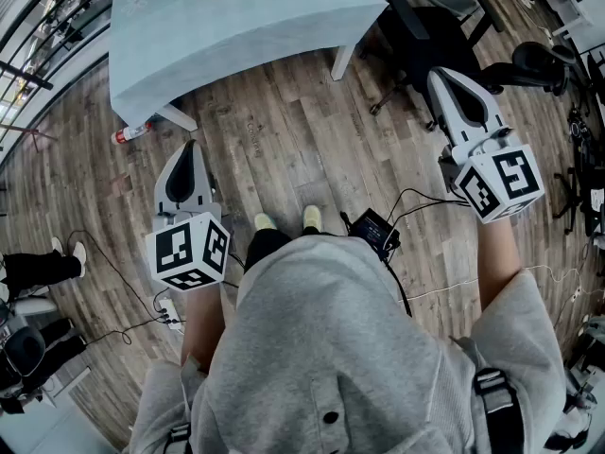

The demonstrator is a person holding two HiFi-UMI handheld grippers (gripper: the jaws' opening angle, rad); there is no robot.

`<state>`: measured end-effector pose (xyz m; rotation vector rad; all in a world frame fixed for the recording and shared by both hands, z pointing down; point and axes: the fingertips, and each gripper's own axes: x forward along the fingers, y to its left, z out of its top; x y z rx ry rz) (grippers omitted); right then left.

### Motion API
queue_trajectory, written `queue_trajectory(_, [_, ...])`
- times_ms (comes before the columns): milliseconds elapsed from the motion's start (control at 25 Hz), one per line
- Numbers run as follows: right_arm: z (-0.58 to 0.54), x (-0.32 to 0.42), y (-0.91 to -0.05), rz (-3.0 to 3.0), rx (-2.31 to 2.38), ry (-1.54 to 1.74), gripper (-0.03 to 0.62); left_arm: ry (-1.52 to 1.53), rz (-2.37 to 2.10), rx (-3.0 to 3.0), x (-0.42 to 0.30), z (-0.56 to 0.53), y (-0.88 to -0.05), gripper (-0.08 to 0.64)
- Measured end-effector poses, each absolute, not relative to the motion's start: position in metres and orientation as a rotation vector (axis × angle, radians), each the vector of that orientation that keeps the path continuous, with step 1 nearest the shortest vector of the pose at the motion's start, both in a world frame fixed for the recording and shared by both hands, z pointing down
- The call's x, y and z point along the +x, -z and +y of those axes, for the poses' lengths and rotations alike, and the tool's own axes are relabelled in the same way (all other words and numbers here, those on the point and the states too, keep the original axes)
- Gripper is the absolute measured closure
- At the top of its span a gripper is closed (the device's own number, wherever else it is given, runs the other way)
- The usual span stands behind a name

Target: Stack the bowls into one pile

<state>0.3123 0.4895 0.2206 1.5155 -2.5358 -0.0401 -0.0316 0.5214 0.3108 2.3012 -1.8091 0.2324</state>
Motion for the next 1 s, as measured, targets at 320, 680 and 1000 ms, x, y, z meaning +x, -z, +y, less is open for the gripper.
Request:
queue_trajectory(320, [0.501,0.255,-0.274,-2.682,1.486,-0.149,0.566,-0.258,-1.776,2.322,0.004,0.524,-0.317,0.543])
queue_trajectory(680, [0.5,0.23,-0.304,-2.79,1.495,-0.467,0.566,-0.259,-1.779,2.317,0.016,0.528,-0.321,0.543])
queue_trajectory(1000, [0.504,0.201,-0.299,-2.866,1.354,-0.401,0.566,-0.257,-1.885,2.247,-0.006,0.535,-0.325,0.543])
